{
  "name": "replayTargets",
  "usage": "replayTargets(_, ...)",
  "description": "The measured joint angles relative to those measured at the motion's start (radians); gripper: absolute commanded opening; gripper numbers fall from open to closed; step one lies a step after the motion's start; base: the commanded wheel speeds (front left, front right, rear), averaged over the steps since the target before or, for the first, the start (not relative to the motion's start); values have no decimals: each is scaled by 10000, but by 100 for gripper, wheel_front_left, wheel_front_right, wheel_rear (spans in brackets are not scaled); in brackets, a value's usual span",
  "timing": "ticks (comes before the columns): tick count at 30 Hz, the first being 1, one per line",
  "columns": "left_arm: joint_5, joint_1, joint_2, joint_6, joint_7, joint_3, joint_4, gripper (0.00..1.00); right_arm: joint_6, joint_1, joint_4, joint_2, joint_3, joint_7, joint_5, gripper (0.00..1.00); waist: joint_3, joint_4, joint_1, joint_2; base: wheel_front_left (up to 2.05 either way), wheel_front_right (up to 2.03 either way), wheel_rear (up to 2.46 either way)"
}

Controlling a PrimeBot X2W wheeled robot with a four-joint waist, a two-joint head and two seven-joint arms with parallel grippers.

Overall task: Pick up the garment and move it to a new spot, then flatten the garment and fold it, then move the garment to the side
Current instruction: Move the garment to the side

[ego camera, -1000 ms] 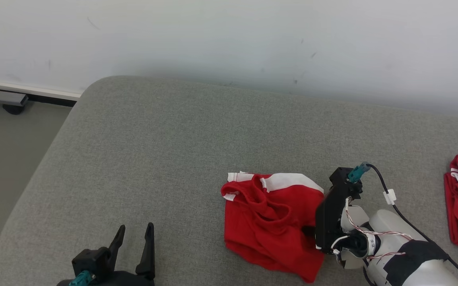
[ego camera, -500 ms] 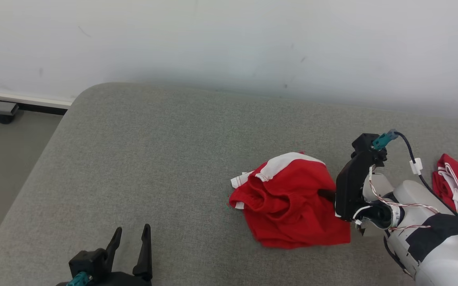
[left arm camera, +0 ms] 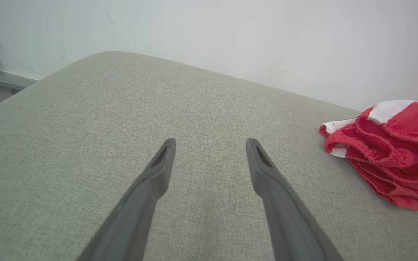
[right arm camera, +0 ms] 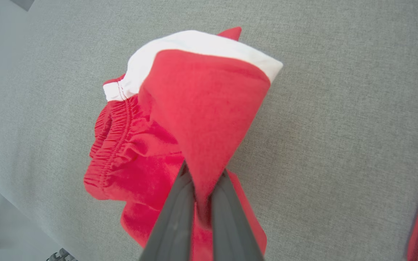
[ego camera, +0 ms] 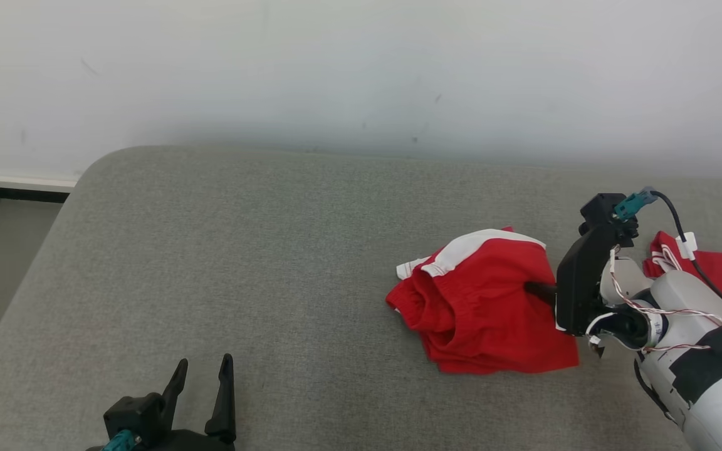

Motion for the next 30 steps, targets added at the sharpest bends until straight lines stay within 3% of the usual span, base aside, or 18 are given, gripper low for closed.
replayTargets(30,324,-154,224,-347,0,-207,-378,100,174,-1747,577,-1509,-54,449,-604,0,715,-1401,1,0,0,0,0)
